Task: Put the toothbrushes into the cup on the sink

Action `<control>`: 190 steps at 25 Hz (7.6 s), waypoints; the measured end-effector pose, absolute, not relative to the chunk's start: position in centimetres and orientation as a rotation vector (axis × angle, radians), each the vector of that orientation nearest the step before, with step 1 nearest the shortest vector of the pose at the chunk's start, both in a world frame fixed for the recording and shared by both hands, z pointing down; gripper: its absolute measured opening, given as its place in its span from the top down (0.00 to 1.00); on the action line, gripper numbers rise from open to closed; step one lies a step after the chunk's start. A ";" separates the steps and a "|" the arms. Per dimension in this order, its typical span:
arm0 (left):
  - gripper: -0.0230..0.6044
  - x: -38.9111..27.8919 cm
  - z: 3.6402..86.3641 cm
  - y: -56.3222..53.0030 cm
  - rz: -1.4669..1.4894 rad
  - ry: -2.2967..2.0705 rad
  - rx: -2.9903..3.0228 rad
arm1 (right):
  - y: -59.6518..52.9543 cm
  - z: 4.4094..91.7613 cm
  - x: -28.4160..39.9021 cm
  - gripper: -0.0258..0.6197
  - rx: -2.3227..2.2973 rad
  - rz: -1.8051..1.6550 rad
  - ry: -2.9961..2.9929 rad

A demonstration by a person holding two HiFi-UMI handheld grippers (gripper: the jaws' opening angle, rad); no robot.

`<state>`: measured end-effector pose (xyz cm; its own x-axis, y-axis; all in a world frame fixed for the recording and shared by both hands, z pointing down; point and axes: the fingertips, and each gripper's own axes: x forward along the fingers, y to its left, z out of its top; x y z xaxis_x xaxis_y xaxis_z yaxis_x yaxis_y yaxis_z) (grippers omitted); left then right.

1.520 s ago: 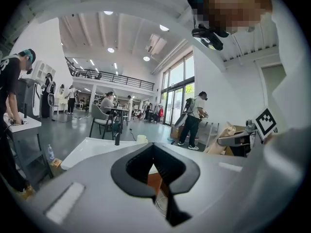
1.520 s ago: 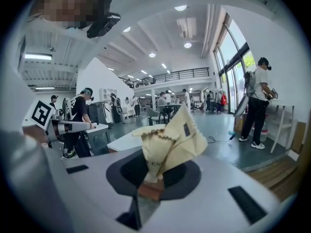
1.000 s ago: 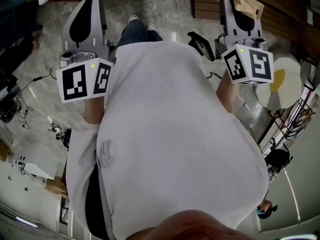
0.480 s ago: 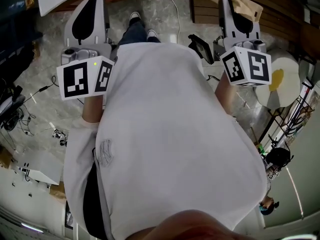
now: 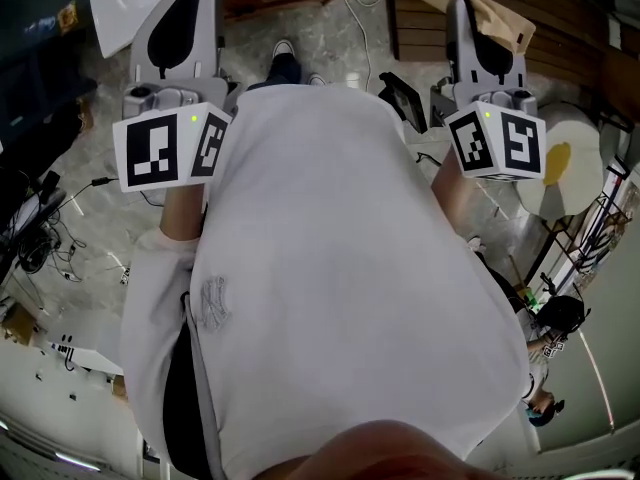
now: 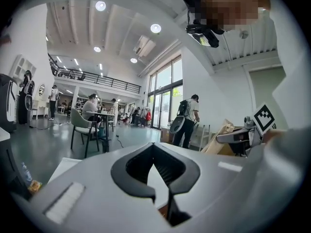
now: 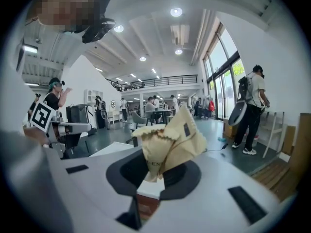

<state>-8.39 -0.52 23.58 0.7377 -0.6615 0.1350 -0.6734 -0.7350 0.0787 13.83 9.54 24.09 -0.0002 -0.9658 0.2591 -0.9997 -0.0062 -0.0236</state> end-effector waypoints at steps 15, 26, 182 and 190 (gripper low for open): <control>0.96 -9.9 24.6 -5.9 0.157 -1.034 2.826 | 4.8 24.9 12.7 0.88 2.150 0.298 -2.037; 0.96 -9.5 25.3 -5.5 0.175 -1.023 2.784 | 4.8 25.3 12.8 0.88 2.134 0.339 -2.040; 0.96 -7.3 22.7 -22.7 0.102 -1.481 2.656 | -26.2 26.4 17.8 0.89 1.753 0.121 -2.368; 0.96 -7.6 22.9 -22.9 0.104 -1.494 2.636 | -27.1 28.3 16.7 0.89 1.670 0.162 -2.377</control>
<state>-7.61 -22.94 22.94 0.5134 -0.8506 0.1133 -0.8581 -0.5098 0.0611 16.65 -27.08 28.32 -0.3231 -0.9127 0.2504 -0.9381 0.3437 0.0423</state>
